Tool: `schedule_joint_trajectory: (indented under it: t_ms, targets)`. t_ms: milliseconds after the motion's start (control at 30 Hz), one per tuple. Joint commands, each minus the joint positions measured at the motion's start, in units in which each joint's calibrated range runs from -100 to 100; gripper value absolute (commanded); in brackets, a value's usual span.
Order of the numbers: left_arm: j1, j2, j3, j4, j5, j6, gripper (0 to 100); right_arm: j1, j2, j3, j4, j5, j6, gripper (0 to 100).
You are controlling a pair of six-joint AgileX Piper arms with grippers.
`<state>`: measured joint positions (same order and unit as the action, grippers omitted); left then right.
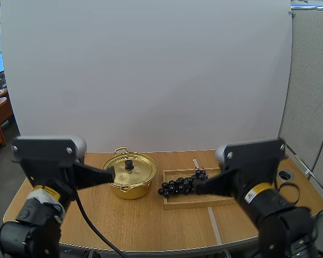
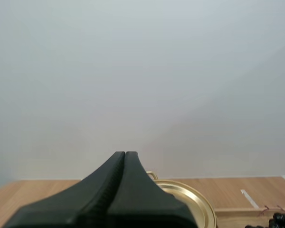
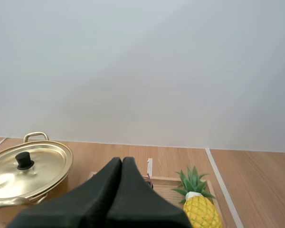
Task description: Open the pot, put the pineapple inside, and close it
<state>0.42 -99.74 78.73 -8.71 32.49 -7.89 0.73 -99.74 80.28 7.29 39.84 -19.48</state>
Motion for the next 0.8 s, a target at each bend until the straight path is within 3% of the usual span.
schedule_joint_trajectory:
  t_ms: [0,167,500,767]
  targets:
    - [0.08,-0.3,-3.5,0.4,-0.5,-0.6,0,-0.2,-0.3,-5.3,-0.4,5.1,0.2,0]
    - [0.08,-0.3,-10.1,0.4,2.4,-0.6,0,-0.2,-0.3,-14.0,-0.4,15.4,0.2,0]
    - [0.08,-0.3,-26.7,2.1,30.2,1.1,0,-0.2,-0.3,-30.7,-0.4,38.4,0.2,0]
    - [0.08,-0.3,-32.6,2.1,53.0,1.1,0,-0.2,-0.3,-38.4,-0.4,60.2,0.2,0]
